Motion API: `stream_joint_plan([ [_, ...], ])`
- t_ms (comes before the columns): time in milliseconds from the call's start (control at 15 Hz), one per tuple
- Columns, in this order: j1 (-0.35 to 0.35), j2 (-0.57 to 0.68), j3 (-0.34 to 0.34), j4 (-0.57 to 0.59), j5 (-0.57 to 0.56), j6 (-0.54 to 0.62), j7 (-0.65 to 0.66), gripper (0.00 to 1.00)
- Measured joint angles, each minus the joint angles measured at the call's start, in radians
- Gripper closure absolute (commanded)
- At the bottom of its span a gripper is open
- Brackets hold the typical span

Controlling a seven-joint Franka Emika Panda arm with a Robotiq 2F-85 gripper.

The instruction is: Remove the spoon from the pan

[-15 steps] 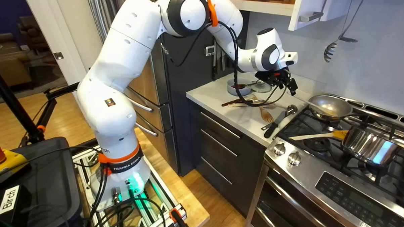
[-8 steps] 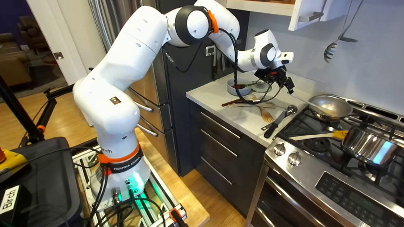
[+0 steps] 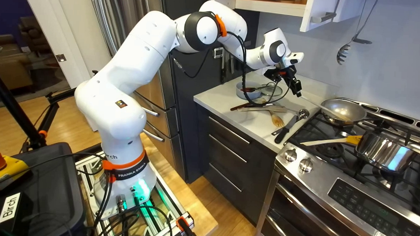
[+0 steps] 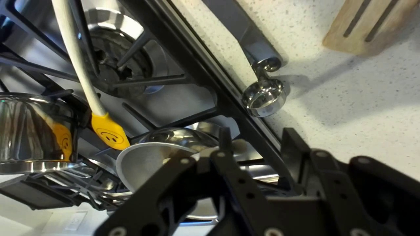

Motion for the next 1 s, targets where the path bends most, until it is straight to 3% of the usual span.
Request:
stream_joint_plan([
  [133, 0.003, 0.005, 0.0, 0.019, -0.008, -0.034, 0.018, 0.64],
  [333, 0.009, 0.011, 0.0, 0.044, -0.027, -0.075, 0.047, 0.31],
  [467, 0.013, 0.013, 0.0, 0.06, -0.034, -0.114, 0.057, 0.17],
  [733, 0.014, 0.018, 0.002, 0.084, -0.037, -0.176, 0.071, 0.09],
  [1000, 0.004, 0.035, -0.004, 0.109, -0.06, -0.239, 0.103, 0.14],
])
